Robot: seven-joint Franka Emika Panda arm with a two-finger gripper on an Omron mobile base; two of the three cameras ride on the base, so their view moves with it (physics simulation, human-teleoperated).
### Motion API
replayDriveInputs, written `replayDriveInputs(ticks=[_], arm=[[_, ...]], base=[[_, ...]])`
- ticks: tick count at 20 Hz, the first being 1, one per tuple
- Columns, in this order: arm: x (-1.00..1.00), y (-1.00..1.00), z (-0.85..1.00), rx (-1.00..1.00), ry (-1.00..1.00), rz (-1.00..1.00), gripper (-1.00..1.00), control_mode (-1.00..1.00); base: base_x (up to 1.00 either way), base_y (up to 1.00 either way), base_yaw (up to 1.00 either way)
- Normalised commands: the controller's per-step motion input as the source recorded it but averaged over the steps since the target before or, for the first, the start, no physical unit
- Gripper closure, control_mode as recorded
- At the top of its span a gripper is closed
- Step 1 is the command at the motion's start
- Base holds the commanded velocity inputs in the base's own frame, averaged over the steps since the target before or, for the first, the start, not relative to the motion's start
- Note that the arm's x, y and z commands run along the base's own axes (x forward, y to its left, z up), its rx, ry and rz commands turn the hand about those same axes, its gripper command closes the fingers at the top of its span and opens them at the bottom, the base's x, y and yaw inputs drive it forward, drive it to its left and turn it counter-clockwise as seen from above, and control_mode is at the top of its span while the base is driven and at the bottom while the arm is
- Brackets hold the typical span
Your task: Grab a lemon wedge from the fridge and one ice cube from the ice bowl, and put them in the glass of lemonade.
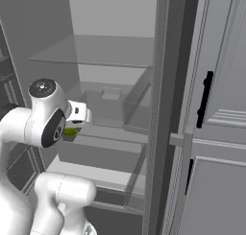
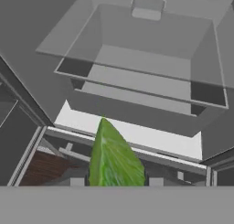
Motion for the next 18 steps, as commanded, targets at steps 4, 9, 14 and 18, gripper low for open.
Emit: replayDriveInputs(ticks=[4, 9, 14, 18], arm=[[-0.50, 0.00, -0.25, 0.00, 0.02, 0.03, 1.00, 1.00], [0.00, 0.00, 0.00, 0.00, 0.00, 0.00, 1.00, 1.00], [0.00, 0.00, 0.00, 0.00, 0.00, 0.00, 1.00, 1.00], [0.00, 0.00, 0.00, 0.00, 0.00, 0.00, 1.00, 1.00]], base=[[-0.50, 0.00, 0.00], [-1.00, 0.09, 0.07], [-0.91, 0.73, 0.34], [-0.37, 1.00, 0.46]])
